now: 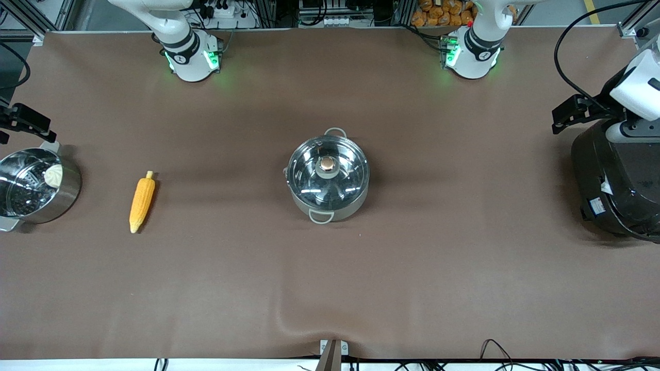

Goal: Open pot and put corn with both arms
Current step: 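Lower the left gripper onto the glass lid knob of the steel pot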

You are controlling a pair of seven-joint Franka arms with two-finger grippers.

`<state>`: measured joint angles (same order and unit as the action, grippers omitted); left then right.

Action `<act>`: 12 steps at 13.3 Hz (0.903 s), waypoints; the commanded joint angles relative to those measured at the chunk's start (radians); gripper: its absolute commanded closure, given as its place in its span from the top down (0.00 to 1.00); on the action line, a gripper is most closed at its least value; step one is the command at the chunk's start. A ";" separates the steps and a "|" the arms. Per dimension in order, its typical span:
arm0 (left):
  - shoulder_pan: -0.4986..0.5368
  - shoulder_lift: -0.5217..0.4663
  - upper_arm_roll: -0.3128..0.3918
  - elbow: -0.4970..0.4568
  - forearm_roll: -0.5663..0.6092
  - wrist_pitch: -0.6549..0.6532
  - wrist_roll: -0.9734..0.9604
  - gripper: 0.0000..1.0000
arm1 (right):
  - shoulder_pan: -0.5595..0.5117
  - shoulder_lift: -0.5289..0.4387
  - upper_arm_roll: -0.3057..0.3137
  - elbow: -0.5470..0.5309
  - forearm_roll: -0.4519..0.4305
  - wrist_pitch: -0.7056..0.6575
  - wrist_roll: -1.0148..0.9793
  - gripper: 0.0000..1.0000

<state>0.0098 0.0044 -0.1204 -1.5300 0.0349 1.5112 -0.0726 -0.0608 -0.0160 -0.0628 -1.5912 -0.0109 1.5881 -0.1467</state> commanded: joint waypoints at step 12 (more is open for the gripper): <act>-0.094 0.152 -0.057 0.054 -0.081 0.096 -0.288 1.00 | -0.014 0.002 0.009 0.001 0.002 -0.002 -0.022 1.00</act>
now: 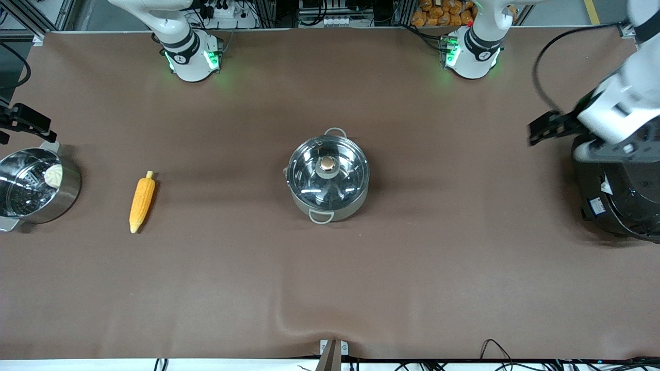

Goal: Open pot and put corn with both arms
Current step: 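Lower the left gripper onto the glass lid knob of the steel pot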

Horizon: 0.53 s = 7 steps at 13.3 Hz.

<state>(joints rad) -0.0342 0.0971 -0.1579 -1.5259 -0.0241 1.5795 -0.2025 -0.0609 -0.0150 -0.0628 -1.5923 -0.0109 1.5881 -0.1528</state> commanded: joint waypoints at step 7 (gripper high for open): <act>-0.380 0.292 -0.026 0.193 -0.022 0.209 -0.926 1.00 | -0.008 0.003 0.009 0.000 0.002 0.003 -0.016 1.00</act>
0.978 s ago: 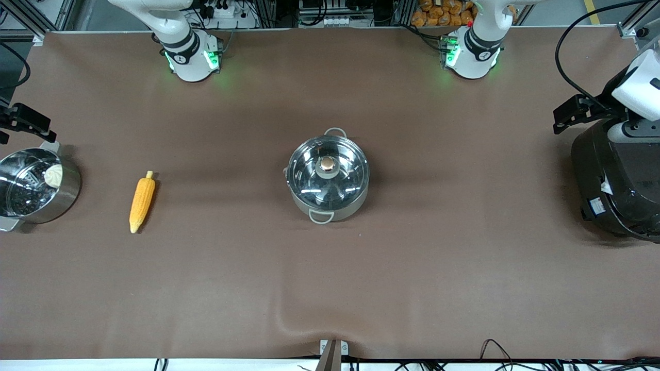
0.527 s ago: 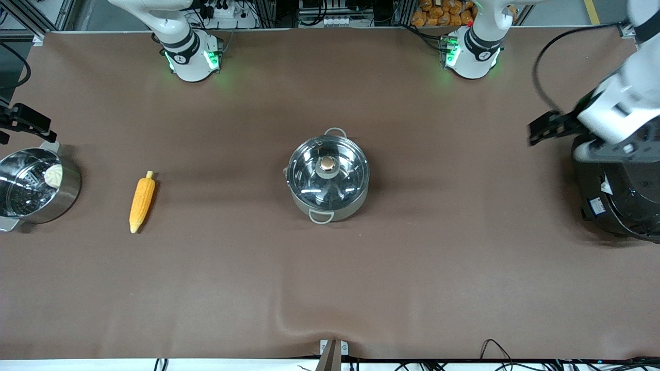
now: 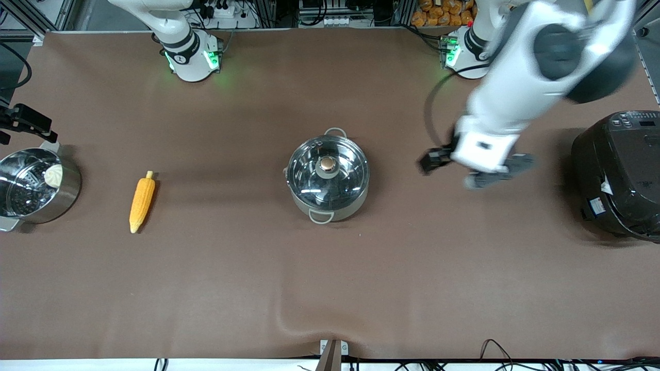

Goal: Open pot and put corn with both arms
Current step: 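Lower the left gripper onto the glass lid knob of the steel pot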

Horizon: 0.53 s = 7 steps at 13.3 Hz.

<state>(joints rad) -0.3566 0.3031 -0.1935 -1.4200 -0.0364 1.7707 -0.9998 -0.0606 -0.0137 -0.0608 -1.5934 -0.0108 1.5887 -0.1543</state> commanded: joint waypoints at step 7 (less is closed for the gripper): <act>-0.266 0.261 0.020 0.084 0.068 0.147 -0.489 1.00 | -0.016 0.096 0.007 -0.017 0.005 0.039 -0.014 1.00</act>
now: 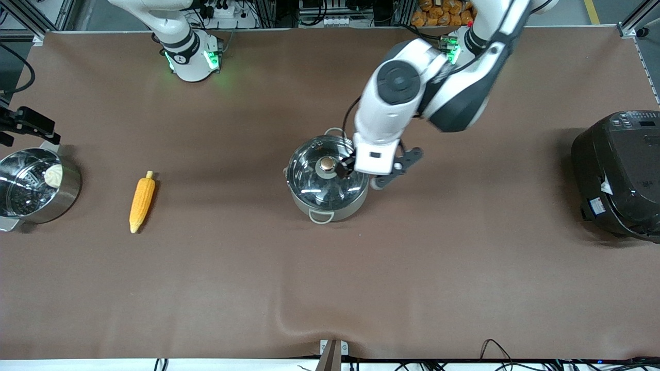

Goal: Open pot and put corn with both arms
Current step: 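Lower the left gripper onto the glass lid knob of the steel pot, then grasp the lid knob with the left gripper while the right gripper reaches the corn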

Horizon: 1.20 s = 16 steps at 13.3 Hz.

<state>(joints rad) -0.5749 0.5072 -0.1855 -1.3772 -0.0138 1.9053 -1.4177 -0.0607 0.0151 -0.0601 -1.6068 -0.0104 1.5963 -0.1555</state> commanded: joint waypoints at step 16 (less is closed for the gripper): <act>-0.111 0.149 0.012 0.040 0.054 0.103 -0.172 0.99 | -0.039 0.526 0.005 -0.137 0.047 0.393 -0.015 1.00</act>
<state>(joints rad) -0.6687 0.6360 -0.1826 -1.3654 0.0152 2.0046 -1.5574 -0.0878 0.5257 -0.0628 -1.7166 0.0334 1.9405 -0.1559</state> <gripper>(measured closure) 0.000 0.000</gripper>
